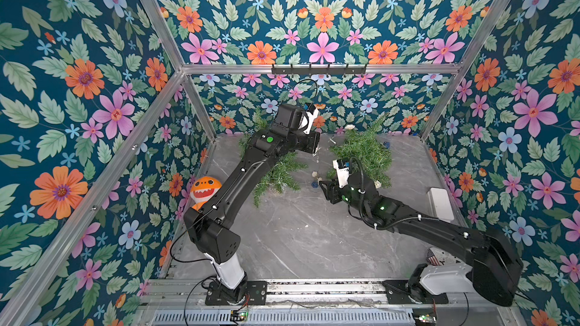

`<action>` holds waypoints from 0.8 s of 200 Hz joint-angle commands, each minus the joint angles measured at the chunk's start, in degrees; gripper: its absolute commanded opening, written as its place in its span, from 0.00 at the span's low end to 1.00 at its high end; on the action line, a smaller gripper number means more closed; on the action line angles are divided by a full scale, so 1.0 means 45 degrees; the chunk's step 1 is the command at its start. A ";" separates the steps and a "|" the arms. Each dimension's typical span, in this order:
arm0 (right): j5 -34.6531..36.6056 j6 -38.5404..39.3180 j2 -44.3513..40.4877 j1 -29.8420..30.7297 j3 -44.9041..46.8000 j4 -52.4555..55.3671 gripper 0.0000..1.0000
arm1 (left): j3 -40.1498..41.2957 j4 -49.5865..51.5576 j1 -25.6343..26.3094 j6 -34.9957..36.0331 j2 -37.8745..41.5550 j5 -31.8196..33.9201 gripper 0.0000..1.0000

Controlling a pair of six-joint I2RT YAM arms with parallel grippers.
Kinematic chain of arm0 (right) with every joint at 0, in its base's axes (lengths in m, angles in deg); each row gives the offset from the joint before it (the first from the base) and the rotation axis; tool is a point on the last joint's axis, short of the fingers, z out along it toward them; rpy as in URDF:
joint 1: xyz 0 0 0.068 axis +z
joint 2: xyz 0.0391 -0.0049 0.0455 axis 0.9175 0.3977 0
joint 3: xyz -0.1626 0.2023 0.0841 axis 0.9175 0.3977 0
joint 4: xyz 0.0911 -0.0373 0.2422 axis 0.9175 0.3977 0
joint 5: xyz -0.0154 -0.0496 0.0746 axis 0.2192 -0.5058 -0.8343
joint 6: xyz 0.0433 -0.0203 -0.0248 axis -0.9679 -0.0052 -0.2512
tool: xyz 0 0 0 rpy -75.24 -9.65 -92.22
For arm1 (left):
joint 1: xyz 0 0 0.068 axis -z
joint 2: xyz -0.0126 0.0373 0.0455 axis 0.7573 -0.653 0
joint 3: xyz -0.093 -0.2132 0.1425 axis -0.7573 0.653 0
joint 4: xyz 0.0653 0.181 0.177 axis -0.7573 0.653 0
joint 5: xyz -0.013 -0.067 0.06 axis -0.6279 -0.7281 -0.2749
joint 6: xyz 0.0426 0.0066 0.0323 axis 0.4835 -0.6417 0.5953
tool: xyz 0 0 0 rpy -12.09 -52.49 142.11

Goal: Wrap string light around the christmas tree
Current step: Wrap the light string around the Christmas tree.

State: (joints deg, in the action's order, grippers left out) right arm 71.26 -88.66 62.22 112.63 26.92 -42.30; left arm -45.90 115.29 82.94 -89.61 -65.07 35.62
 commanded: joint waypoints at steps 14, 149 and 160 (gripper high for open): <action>0.1477 0.0188 0.1746 0.0038 -0.0674 -0.3357 0.60 | 0.0162 -0.0073 0.0008 -0.0054 0.0287 -0.0106 0.00; -0.1945 -0.1081 0.1004 0.0215 0.0064 -0.0668 0.00 | 0.0309 -0.1365 -0.0715 -0.0673 -0.0403 -0.0089 0.00; -0.2683 -0.1056 0.0451 0.0213 0.0020 0.0936 0.00 | 0.0403 -0.1557 -0.0715 -0.0777 -0.0572 -0.0210 0.00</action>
State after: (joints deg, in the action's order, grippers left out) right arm 68.65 -91.88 68.56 113.59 26.92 -53.42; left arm -44.54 111.95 79.66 -91.49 -66.56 35.34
